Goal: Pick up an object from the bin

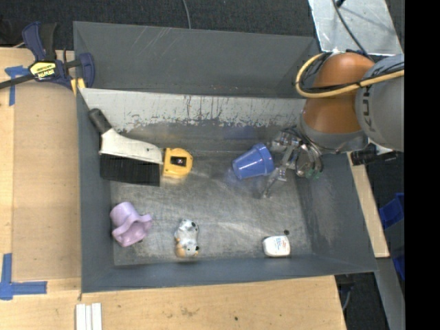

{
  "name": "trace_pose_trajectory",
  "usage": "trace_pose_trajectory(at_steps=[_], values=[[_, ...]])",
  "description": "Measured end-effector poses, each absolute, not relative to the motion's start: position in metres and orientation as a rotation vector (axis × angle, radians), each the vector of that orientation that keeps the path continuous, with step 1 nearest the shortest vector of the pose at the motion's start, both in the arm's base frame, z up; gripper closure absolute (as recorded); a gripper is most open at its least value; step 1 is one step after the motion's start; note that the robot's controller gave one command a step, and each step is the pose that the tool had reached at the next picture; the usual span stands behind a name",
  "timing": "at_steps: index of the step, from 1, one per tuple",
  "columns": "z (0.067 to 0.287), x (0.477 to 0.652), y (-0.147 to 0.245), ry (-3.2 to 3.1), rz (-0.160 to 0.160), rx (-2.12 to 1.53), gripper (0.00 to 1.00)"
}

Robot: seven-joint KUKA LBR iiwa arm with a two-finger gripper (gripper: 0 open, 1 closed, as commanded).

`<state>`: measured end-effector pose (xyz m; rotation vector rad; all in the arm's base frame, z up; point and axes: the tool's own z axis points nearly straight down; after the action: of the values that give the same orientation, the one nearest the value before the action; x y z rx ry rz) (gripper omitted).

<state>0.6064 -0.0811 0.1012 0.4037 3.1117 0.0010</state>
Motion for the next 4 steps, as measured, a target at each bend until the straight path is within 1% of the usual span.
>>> trace_pose_trajectory(at_steps=[1, 2, 3, 4], values=[[0.092, 0.615, -0.083, 3.131, -0.002, 0.077, 0.0], [0.073, 0.617, -0.082, 3.135, 0.0, 0.131, 0.0], [0.077, 0.616, -0.071, 3.114, -0.002, 0.224, 1.0], [0.077, 0.616, -0.071, 3.114, -0.003, 0.223, 1.0]])
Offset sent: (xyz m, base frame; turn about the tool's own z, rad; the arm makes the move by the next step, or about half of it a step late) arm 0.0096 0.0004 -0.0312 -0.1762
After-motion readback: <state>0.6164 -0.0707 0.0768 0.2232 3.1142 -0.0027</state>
